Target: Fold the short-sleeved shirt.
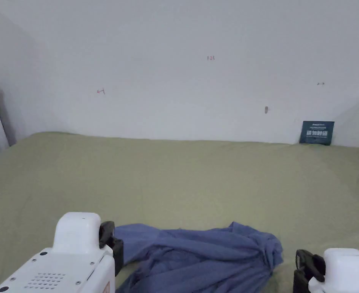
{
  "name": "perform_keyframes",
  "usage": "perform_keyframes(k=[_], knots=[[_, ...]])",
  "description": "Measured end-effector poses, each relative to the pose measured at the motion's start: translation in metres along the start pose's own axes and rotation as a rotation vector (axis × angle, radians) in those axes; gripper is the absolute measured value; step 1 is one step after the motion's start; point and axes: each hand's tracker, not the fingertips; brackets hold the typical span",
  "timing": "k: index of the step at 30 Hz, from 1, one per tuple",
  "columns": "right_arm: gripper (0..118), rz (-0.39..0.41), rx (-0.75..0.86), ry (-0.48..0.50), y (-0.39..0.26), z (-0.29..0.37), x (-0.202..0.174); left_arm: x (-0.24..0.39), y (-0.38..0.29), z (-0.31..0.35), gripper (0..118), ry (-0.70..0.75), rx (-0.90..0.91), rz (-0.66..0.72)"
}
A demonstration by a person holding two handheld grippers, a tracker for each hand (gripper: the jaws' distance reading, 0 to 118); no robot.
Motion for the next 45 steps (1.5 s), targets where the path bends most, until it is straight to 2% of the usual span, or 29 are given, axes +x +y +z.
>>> perform_keyframes(k=[4, 12, 15, 20, 21, 22, 23, 24, 25, 28, 32, 34, 35, 36, 37, 38, 40, 45], knots=[[1, 0.007, 0.008, 0.022, 0.0, 0.008, -0.016, -0.031, -0.003, 0.026, 0, 0.073, 0.014, -0.002], [1, 0.009, 0.016, 0.049, 0.0, 0.011, -0.031, -0.054, -0.016, 0.016, 0, 0.052, -0.07, 0.018], [1, 0.014, 0.008, 0.054, 0.0, 0.009, -0.031, -0.063, -0.03, -0.011, 0, -0.005, -0.187, 0.006], [1, 0.026, -0.018, 0.064, -0.006, 0.002, -0.033, -0.086, -0.083, -0.086, 0, -0.157, -0.59, 0.061], [1, 0.029, -0.028, 0.065, -0.009, 0.0, -0.033, -0.09, -0.095, -0.098, 9, -0.152, -0.615, 0.088], [1, 0.028, -0.038, 0.068, -0.011, -0.002, -0.033, -0.091, -0.104, -0.107, 24, -0.127, -0.624, 0.078], [1, 0.025, -0.052, 0.074, -0.014, -0.005, -0.032, -0.092, -0.112, -0.119, 55, -0.119, -0.645, 0.047], [1, 0.026, -0.072, 0.074, -0.017, -0.009, -0.031, -0.092, -0.119, -0.13, 90, -0.108, -0.678, 0.022], [1, 0.028, -0.082, 0.073, -0.019, -0.012, -0.031, -0.091, -0.126, -0.135, 97, -0.107, -0.7, 0.034], [1, 0.048, -0.112, 0.056, -0.025, -0.022, -0.028, -0.088, -0.139, -0.152, 97, -0.164, -0.759, 0.073], [1, 0.025, -0.156, 0.049, -0.028, -0.037, -0.02, -0.079, -0.157, -0.173, 95, -0.091, -0.823, 0.01], [1, 0.027, -0.177, 0.046, -0.027, -0.045, -0.014, -0.078, -0.154, -0.172, 74, -0.04, -0.807, -0.021], [1, 0.026, -0.184, 0.043, -0.027, -0.05, -0.01, -0.08, -0.148, -0.169, 64, -0.063, -0.796, -0.014], [1, 0.023, -0.198, 0.036, -0.026, -0.058, -0.004, -0.082, -0.144, -0.168, 36, -0.072, -0.785, -0.017], [1, 0.021, -0.212, 0.029, -0.025, -0.066, 0.001, -0.085, -0.142, -0.167, 2, -0.079, -0.768, -0.017], [1, 0.022, -0.234, 0.013, -0.023, -0.078, 0.008, -0.088, -0.139, -0.166, 3, -0.095, -0.741, 0.026], [1, 0.026, -0.255, -0.007, -0.018, -0.096, 0.015, -0.086, -0.139, -0.167, 3, -0.104, -0.768, -0.006], [1, 0.053, -0.336, -0.03, -0.001, -0.185, 0.053, -0.086, -0.137, -0.171, 3, -0.13, -0.756, 0.012]])
